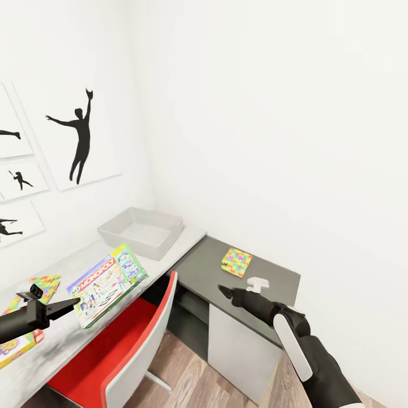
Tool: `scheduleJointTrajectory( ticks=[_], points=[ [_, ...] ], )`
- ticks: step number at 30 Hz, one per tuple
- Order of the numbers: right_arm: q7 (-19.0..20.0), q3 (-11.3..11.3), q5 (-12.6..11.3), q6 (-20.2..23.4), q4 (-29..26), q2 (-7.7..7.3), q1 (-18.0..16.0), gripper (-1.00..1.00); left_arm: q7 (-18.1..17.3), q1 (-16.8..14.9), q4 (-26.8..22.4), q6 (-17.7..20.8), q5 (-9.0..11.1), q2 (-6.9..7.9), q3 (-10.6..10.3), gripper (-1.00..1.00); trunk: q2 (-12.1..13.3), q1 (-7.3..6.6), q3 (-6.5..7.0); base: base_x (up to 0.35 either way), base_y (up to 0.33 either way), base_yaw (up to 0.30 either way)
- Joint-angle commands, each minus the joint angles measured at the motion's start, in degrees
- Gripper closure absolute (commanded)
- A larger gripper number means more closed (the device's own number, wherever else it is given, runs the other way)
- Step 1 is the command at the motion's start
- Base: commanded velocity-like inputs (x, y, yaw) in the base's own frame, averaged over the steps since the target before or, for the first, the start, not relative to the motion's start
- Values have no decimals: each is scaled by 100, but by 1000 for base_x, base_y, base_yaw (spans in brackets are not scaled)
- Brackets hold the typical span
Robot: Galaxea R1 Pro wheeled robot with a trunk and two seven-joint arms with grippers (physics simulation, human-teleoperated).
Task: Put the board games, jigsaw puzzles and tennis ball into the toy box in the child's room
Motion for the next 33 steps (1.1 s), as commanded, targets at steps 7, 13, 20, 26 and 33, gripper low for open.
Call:
scheduleJointTrajectory(
  ticks=[7, 13, 20, 26, 33],
  points=[
    [-7, 2, -5, 24, -6, -4, -4, -100, -17, -7, 0, 61, 10, 2, -2, 100, -12, 6, -13, 248, -93, 271],
    [-14, 10, -4, 24, -6, -4, -4, -100, -17, -6, 0, 61, 10, -1, -2, 100, -12, 6, -13, 237, -113, 290],
    [-17, 11, -4, 24, -6, -4, -5, -100, -17, -7, 0, 61, 10, -6, -2, 100, -12, 6, -13, 164, -58, 291],
    [-43, 11, -4, 24, -6, -4, -5, -100, -17, -7, 0, 61, 10, -6, -9, 100, -12, 6, -13, 28, -4, 291],
    [-101, 11, -4, 32, -6, -4, -4, -100, -17, -7, 0, 61, 8, -7, -20, 100, -12, 6, -13, 9, 0, 291]
  ],
)
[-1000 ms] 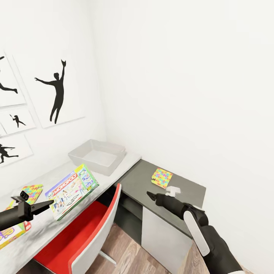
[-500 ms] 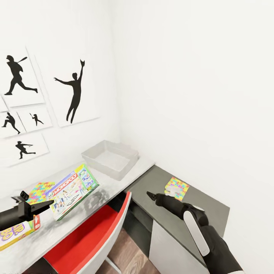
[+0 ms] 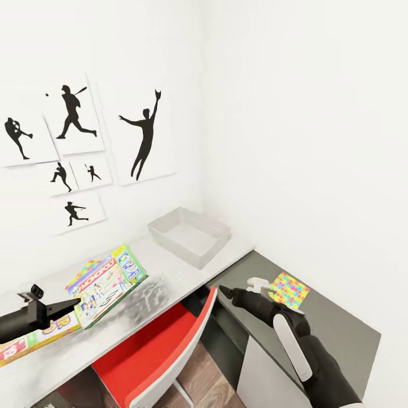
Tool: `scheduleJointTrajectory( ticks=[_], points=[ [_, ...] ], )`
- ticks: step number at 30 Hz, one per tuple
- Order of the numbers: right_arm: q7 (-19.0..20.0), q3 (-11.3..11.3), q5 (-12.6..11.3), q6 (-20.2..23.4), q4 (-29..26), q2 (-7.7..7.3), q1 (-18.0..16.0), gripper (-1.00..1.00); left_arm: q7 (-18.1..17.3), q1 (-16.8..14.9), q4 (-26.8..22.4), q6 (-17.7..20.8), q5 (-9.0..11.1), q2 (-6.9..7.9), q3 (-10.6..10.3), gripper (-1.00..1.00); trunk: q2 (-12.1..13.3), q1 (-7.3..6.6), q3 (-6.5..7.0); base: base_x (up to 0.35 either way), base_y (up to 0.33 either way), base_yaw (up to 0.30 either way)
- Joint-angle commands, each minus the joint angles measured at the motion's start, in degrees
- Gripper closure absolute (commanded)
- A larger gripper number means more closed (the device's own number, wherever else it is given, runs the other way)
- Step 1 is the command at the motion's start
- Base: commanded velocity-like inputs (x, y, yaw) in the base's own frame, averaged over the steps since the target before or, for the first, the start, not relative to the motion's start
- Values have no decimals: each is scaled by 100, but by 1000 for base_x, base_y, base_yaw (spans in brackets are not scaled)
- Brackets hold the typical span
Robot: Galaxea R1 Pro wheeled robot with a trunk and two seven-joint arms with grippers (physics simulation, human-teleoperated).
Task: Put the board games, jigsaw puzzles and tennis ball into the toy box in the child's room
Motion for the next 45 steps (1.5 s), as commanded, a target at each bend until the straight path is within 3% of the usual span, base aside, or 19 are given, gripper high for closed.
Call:
scheduleJointTrajectory(
  ticks=[1, 9, 20, 45],
  points=[
    [1, 2, -11, 23, -7, -4, -4, -100, -18, -8, 0, 63, 16, 1, -4, 100, -13, 4, -13, 71, 0, 291],
    [-1, 8, -11, 24, -7, -4, -5, -100, -18, -8, 0, 63, 13, 1, -9, 100, -13, 4, -13, 194, 0, 291],
    [-10, 200, -10, 7, -3, -4, -6, -100, -18, -8, 0, 63, 15, 1, -9, 100, -13, 4, -13, 241, 0, 264],
    [-3, 204, -11, 8, 2, -4, -4, -100, -15, -8, 0, 63, 20, -2, -9, 100, -13, 4, -13, 139, -8, 0]
  ],
)
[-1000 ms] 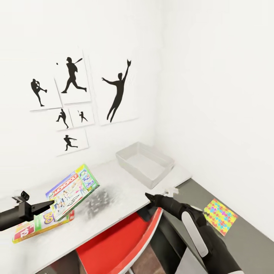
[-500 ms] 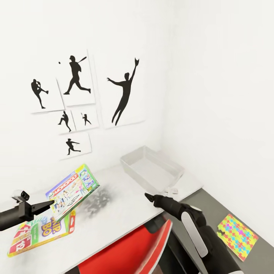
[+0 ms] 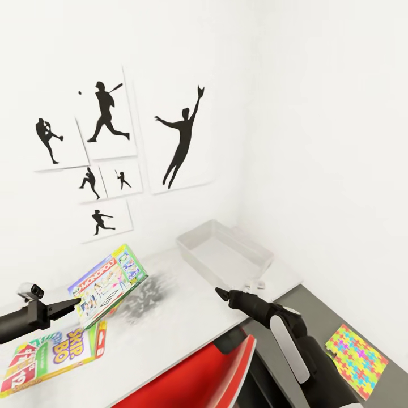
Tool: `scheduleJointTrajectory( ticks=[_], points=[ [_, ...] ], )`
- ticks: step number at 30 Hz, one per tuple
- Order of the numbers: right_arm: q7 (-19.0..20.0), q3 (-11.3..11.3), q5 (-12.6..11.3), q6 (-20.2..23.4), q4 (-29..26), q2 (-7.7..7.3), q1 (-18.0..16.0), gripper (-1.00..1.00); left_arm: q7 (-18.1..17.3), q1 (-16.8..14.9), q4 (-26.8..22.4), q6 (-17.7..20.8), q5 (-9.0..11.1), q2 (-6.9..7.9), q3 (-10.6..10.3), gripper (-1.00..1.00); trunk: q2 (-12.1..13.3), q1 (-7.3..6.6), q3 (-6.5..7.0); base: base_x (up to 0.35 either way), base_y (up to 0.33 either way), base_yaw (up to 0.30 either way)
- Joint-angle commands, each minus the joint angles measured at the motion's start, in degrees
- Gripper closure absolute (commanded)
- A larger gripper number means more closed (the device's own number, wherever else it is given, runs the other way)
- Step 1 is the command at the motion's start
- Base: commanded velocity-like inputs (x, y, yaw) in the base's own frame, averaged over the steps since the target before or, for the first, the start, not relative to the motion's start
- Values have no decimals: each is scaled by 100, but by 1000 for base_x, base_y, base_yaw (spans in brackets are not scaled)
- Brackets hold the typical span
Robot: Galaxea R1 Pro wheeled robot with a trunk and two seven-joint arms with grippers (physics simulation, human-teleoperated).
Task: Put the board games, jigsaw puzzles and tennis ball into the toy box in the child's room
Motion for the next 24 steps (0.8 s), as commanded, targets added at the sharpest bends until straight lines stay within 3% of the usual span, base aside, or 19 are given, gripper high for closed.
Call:
scheduleJointTrajectory(
  ticks=[1, 9, 17, 24],
  points=[
    [2, 4, -10, 21, -4, -3, -6, -100, -17, -3, -2, 60, 8, 3, 2, 100, -13, 4, -13, 15, -6, -206],
    [2, 4, -10, 24, -4, -3, -7, -100, -20, -3, -2, 58, 6, -2, 2, 100, -13, 4, -11, 3, -1, -92],
    [5, 4, -10, 26, -4, -3, -7, -100, -20, -3, -2, 58, 8, 4, 9, 100, -13, 4, 13, 2, -21, -208],
    [0, 4, -10, 20, -4, -3, -9, -100, -20, -3, -2, 60, 7, 4, 16, 100, -13, 4, 16, 79, -8, -32]
  ],
)
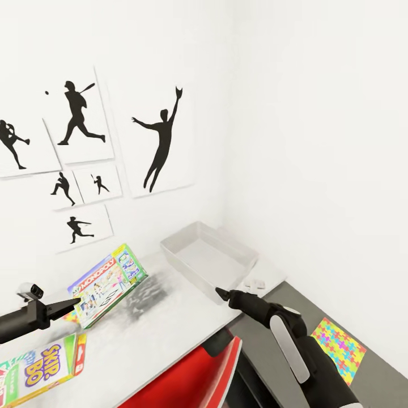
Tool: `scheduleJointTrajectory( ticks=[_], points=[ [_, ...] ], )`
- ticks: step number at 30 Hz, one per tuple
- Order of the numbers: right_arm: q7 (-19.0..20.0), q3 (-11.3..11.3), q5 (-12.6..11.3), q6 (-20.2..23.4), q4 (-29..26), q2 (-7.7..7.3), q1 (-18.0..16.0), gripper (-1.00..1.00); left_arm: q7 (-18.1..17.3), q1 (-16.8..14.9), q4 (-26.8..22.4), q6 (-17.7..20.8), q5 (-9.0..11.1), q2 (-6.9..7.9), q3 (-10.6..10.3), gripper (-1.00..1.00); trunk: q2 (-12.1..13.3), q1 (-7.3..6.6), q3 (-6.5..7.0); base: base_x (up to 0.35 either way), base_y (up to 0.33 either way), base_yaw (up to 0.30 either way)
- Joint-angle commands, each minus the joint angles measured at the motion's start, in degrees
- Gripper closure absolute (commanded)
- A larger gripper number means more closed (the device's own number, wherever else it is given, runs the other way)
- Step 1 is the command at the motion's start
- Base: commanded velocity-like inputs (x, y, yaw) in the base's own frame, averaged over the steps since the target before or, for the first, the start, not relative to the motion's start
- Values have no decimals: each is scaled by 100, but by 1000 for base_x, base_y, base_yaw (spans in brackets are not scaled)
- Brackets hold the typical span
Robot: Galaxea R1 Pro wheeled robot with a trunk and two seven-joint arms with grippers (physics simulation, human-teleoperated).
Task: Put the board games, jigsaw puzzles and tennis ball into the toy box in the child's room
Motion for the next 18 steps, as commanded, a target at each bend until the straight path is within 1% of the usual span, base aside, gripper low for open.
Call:
scheduleJointTrajectory(
  ticks=[1, 7, 18],
  points=[
    [2, 3, -11, 22, -5, -3, -4, -100, -16, -5, -1, 60, 3, 1, 0, 100, -13, 4, -13, 100, -1, -4],
    [0, 3, -11, 22, -5, -3, -3, -100, -16, -5, -1, 60, 4, 1, -6, 100, -13, 4, -13, 144, 0, -1],
    [6, 3, -2, 22, 35, -3, -6, -100, -16, -5, -1, 60, 2, 1, -7, 100, -13, 4, -13, 12, 0, 0]
  ],
)
